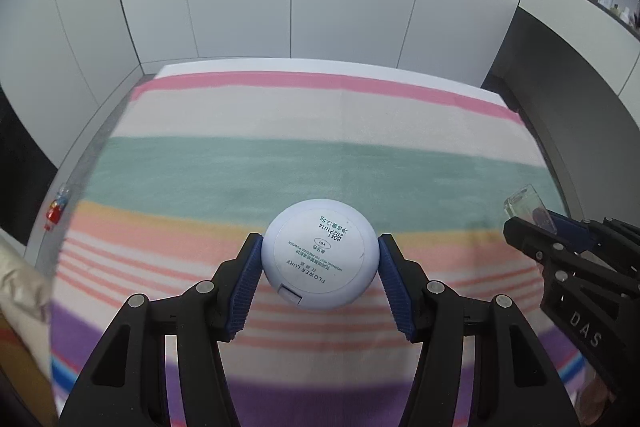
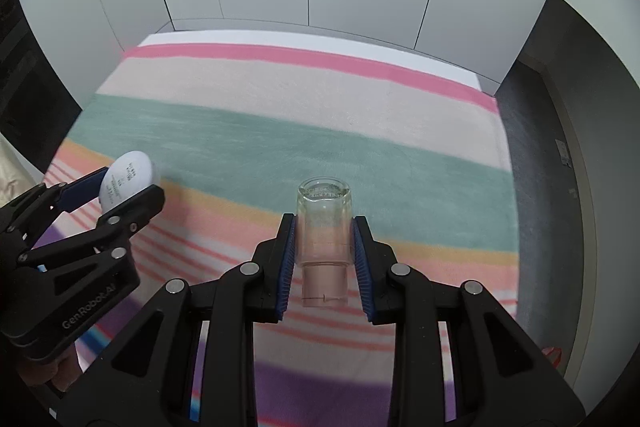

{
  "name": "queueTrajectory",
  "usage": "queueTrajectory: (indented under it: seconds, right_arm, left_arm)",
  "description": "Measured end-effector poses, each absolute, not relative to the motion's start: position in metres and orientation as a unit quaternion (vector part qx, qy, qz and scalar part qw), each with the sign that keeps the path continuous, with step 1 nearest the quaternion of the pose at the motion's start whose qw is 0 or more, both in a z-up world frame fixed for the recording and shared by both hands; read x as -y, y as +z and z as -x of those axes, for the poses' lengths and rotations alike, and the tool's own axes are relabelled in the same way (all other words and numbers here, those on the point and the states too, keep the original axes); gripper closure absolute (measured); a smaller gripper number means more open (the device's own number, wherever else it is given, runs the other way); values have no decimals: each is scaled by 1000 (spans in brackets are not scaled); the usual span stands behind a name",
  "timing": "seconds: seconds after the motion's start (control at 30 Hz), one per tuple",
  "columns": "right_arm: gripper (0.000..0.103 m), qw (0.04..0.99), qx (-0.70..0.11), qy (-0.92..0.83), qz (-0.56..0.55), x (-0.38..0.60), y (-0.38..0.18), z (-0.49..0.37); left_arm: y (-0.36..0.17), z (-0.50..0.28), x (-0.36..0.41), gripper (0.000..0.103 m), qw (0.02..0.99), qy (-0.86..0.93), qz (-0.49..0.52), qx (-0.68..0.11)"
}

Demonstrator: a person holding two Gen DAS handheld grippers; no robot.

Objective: Organize objects
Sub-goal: 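Carry the white compact and glass bottle with both tools over the cardboard box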

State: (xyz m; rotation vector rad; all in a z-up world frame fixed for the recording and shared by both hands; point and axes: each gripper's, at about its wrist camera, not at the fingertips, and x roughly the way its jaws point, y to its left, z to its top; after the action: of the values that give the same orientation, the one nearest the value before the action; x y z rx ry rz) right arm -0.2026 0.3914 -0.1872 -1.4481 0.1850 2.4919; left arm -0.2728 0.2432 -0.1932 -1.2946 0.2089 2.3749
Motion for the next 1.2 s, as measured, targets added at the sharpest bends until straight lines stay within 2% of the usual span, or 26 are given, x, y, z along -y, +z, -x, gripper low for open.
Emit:
queueTrajectory:
  seconds: [0.53,0.77,0.93,1.2]
  right_arm:
    - [74,92,-45,875,474,-335,-56,99]
    - [74,63,-52,885,458,-315,-35,83]
    - [74,52,-34,903,424,-294,-11,89]
    - [74,17,-39,897,440,-260,-18,109]
  left_arm:
    - [-57,175,-156,45,211,871,442,-40]
    - [-23,146,-129,45,213,881,421,-15]
    - [-3,130,-114,45,214,898,383,-39]
    - [1,130,-75,44,169,912,372,-26]
